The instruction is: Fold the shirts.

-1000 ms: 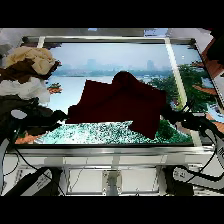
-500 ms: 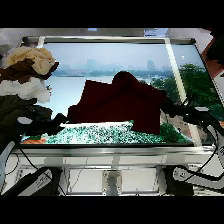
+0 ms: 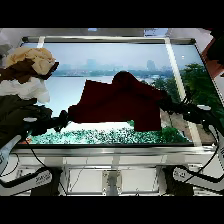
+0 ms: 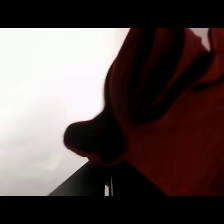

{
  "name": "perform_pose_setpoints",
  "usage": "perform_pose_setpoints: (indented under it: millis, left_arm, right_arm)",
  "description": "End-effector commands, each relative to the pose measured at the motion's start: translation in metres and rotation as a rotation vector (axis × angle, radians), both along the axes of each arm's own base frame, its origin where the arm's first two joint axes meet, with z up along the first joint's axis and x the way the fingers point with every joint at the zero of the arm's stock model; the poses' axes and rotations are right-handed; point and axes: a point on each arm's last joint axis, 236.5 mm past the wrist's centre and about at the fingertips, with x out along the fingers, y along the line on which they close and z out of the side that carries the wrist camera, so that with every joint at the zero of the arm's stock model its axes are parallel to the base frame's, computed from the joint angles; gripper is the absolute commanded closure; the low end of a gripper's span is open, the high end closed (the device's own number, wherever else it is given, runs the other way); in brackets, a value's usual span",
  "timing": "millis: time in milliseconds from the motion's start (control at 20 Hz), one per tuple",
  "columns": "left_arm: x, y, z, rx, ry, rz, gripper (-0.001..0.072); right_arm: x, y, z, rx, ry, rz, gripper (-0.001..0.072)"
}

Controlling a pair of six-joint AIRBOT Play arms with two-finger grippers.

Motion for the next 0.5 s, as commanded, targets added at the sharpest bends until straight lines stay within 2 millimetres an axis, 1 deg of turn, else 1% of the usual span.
perform_pose_setpoints:
  millis: [0,50,100,150,200,250,350,400,450]
  left_arm:
    - [0.042,-0.017,0.07,-0.11,-0.222,-0.038,0.0689]
    - [0.052,-0.021,0.106,-0.127,-0.319,-0.079,0.069]
    - [0.057,-0.026,0.148,-0.141,-0.424,-0.131,0.069]
    - [0.055,-0.029,0.193,-0.14,-0.53,-0.189,0.069]
    - [0.048,-0.03,0.236,-0.129,-0.629,-0.235,0.069]
    - [0.038,-0.03,0.281,-0.096,-0.739,-0.272,0.069]
    - [0.011,-0.024,0.365,0.016,-0.947,-0.283,0.069]
    - [-0.004,-0.021,0.401,0.078,-1.038,-0.268,0.069]
    - [-0.022,-0.021,0.439,0.154,-1.14,-0.248,0.069]
  right_arm:
    - [-0.007,0.007,0.048,0.002,-0.125,0.043,0.0687]
    - [-0.014,0.004,0.073,-0.004,-0.182,0.05,0.0687]
    - [-0.024,0.002,0.099,-0.009,-0.242,0.059,0.0687]
    - [-0.04,-0.001,0.128,-0.011,-0.301,0.063,0.0687]
    - [-0.057,-0.003,0.156,-0.013,-0.352,0.06,0.0687]
    - [-0.077,-0.005,0.185,-0.051,-0.416,0.062,0.0687]
    - [-0.116,-0.003,0.245,-0.185,-0.554,0.052,0.0687]
    - [-0.13,0.001,0.276,-0.268,-0.628,0.029,0.0687]
    - [-0.143,0.005,0.313,-0.361,-0.722,-0.022,0.0688]
